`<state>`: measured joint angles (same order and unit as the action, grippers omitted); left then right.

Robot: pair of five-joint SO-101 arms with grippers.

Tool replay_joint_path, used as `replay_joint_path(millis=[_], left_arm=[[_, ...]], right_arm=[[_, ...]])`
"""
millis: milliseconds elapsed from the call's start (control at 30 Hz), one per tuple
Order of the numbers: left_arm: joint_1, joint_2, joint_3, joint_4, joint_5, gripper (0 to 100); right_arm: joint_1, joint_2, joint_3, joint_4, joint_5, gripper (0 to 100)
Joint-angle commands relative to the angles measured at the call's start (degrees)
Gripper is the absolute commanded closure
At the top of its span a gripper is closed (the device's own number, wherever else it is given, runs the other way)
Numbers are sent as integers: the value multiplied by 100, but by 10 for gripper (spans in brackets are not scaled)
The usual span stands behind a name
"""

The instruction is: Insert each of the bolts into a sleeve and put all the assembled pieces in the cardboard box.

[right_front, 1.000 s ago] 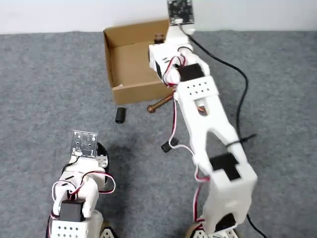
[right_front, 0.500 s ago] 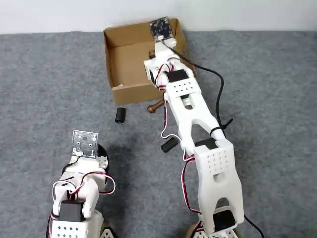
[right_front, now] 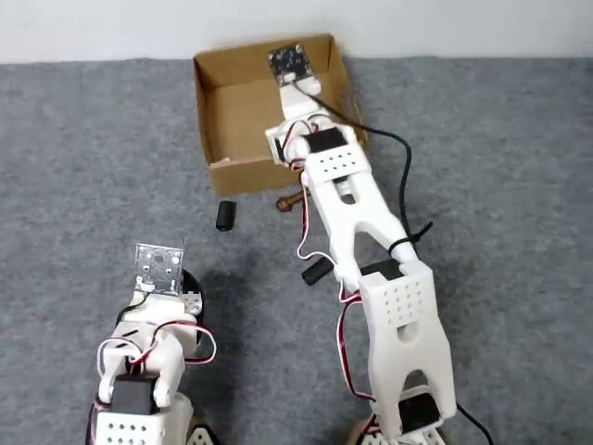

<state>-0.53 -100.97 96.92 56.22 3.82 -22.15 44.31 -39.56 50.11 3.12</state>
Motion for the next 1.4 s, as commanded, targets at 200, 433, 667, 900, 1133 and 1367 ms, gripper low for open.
replay_joint_path(millis=[200, 433, 667, 900, 1133, 1367], left_arm=[[-53, -18, -31, 26, -35, 995], [-53, -18, -31, 26, -35, 995], [-53, -18, -31, 26, -35, 995], [-53, -18, -31, 26, -35, 995], [-53, -18, -31, 26, -35, 995], [-53, -18, -31, 26, -35, 995]], right_arm=[[-4, -1297, -360, 1842, 18, 990], [-48, -1692, -360, 3037, 9, 990], [57, -1701, -352, 3732, -316, 987], [505, -1235, -360, 3679, -26, 956], [901, -585, -378, 3292, 440, 814], [963, -4, -378, 2607, 818, 879]])
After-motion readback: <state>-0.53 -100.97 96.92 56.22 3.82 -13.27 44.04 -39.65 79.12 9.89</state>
